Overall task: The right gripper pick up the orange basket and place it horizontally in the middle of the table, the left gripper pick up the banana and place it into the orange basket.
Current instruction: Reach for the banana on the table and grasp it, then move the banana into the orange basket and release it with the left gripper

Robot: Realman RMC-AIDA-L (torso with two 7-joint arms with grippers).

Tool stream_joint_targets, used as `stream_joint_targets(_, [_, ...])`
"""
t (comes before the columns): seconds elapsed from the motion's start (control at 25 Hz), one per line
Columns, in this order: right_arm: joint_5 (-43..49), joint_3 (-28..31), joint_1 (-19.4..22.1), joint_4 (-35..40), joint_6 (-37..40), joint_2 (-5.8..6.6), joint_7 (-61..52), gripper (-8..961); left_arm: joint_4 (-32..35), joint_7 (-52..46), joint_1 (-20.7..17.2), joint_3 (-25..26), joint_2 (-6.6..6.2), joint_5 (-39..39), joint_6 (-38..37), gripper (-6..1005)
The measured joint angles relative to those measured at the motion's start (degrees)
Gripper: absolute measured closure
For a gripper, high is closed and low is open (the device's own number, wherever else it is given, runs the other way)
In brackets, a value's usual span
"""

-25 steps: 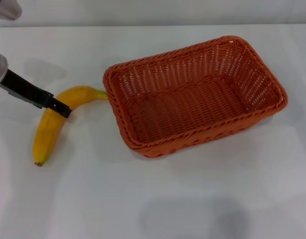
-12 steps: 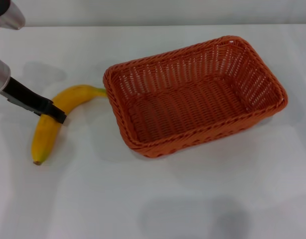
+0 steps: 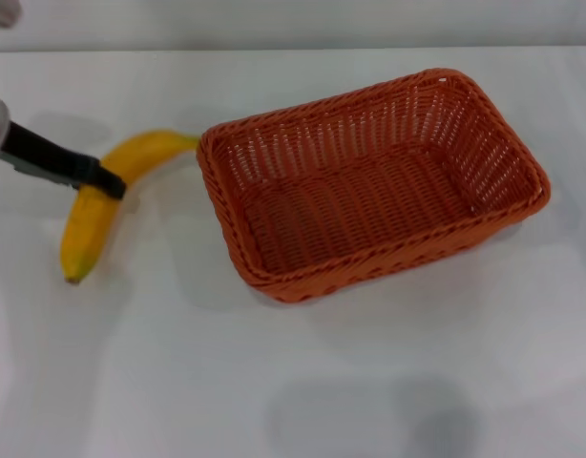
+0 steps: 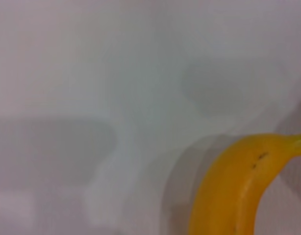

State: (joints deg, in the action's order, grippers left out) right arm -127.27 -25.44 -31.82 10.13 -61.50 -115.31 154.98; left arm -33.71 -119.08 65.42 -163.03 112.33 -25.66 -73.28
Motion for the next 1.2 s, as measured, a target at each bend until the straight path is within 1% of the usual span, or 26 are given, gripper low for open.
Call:
stream_joint_targets(0.16, [0.0, 0.2, 0.41, -0.01, -0.01, 0.0, -0.04, 84, -1.15, 0.78, -1.97, 0.0, -2.24, 8.3, -0.83, 499])
stream_joint_targets(0.24, [0.01, 0.24, 0.65, 0.1, -0.01, 0.0, -0.04, 84, -2.12, 3.08, -3.21, 0.0, -3.42, 14.34, -2.07, 498])
stream_joint_targets(0.28, [0.01, 0.27, 0.73, 0.17, -0.01, 0.0, -0.04, 84, -2.53, 3.87, -3.5, 0.0, -3.63, 16.1, -2.48, 498])
stream_joint_targets(0.32, [0.01, 0.28, 0.77, 0.22, -0.01, 0.01, -0.04, 84, -3.73, 6.02, -4.18, 0.0, -4.13, 20.62, -3.51, 498])
stream_joint_targets(0.44, [0.01, 0.31, 0.81, 0.3, 0.03, 0.07, -0.04, 84, -7.17, 10.8, -4.49, -0.06, -4.67, 30.22, -7.07, 497])
stream_joint_targets(0.52, [0.0, 0.32, 0.82, 0.31, 0.04, 0.08, -0.04, 84, -8.59, 14.23, -3.64, -0.07, -5.01, 33.73, -10.55, 496])
stream_joint_targets(0.6, [0.01, 0.31, 0.88, 0.32, 0.05, 0.08, -0.04, 84, -9.2, 17.33, -1.91, -0.08, -5.17, 34.94, -13.5, 495])
stream_joint_targets(0.68, [0.01, 0.31, 1.0, 0.33, 0.06, 0.09, -0.03, 84, -9.33, 19.73, 0.8, -0.11, -5.05, 34.79, -15.27, 495])
stream_joint_targets(0.76, [0.01, 0.31, 1.07, 0.28, 0.06, 0.06, -0.03, 84, -9.16, 22.2, 3.85, -0.15, -4.3, 33.19, -15.96, 494])
stream_joint_targets(0.84, [0.01, 0.32, 1.08, 0.13, 0.03, 0.03, -0.03, 84, -9.15, 25.14, 7.0, -0.17, -2.91, 30.84, -16.23, 493])
stream_joint_targets(0.88, [0.01, 0.3, 1.07, 0.1, -0.02, 0.02, -0.03, 84, -9.12, 26.95, 8.76, -0.18, -1.89, 29.5, -16.36, 493])
stream_joint_targets(0.92, [0.01, 0.31, 1.07, 0.01, -0.06, 0.0, -0.03, 84, -9.12, 28.13, 9.88, -0.18, -1.18, 28.67, -16.36, 493])
stream_joint_targets(1.0, [0.01, 0.31, 1.07, -0.14, -0.14, -0.05, -0.03, 84, -9.12, 28.13, 9.88, -0.18, -1.18, 28.67, -16.36, 492])
stream_joint_targets(1.04, [0.01, 0.31, 1.07, -0.19, -0.16, -0.06, -0.03, 84, -9.09, 30.11, 12.04, -0.18, 0.27, 27.21, -16.31, 491])
stream_joint_targets(1.08, [0.01, 0.3, 1.06, -0.24, -0.2, -0.09, -0.03, 84, -9.09, 30.11, 12.04, -0.18, 0.27, 27.21, -16.31, 491])
stream_joint_targets(1.12, [0.01, 0.3, 1.06, -0.28, -0.22, -0.12, -0.03, 84, -8.87, 32.65, 15.4, -0.18, 2.79, 24.5, -15.46, 491])
stream_joint_targets(1.16, [0.01, 0.3, 1.06, -0.32, -0.23, -0.14, -0.03, 84, -8.54, 33.5, 17.07, -0.19, 4.39, 22.91, -14.42, 490])
stream_joint_targets(1.2, [0.01, 0.3, 1.06, -0.34, -0.26, -0.15, -0.03, 84, -7.92, 33.89, 18.33, -0.18, 5.57, 21.72, -13.29, 490])
